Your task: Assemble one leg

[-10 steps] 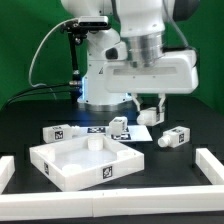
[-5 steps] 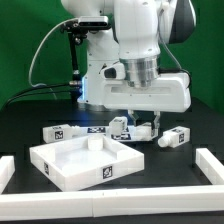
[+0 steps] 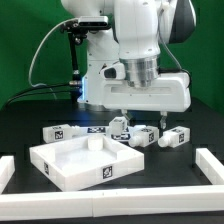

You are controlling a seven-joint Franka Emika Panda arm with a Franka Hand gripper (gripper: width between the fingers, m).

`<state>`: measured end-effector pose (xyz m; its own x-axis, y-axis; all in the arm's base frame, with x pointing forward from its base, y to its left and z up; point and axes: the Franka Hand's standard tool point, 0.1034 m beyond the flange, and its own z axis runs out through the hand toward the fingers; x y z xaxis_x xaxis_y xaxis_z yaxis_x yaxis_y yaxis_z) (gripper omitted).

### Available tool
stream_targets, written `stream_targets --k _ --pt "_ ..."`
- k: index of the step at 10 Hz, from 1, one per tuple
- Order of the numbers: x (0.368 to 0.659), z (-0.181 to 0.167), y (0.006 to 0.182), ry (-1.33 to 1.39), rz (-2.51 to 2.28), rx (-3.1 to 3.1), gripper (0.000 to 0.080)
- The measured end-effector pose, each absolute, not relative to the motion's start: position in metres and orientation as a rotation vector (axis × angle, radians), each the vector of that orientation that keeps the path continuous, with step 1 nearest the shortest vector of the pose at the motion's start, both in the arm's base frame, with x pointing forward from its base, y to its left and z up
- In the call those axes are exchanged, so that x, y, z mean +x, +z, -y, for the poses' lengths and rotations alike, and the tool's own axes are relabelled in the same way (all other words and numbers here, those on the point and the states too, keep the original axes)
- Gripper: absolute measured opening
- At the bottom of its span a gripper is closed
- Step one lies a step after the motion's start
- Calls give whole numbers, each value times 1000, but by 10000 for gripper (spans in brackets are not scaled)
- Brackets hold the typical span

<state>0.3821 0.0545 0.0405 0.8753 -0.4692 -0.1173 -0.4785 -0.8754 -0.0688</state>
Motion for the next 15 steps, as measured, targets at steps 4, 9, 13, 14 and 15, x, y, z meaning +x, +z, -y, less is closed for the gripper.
stream_targets --k 4,9,13,14,15 --pt "391 -23 99 219 -661 -2902 649" --pt "389 -6 84 238 -485 -2948 649" --pt "414 44 103 201 -131 -2957 649" --pt "413 44 102 198 -58 -2956 649" --pt "413 44 102 187 61 -2951 649"
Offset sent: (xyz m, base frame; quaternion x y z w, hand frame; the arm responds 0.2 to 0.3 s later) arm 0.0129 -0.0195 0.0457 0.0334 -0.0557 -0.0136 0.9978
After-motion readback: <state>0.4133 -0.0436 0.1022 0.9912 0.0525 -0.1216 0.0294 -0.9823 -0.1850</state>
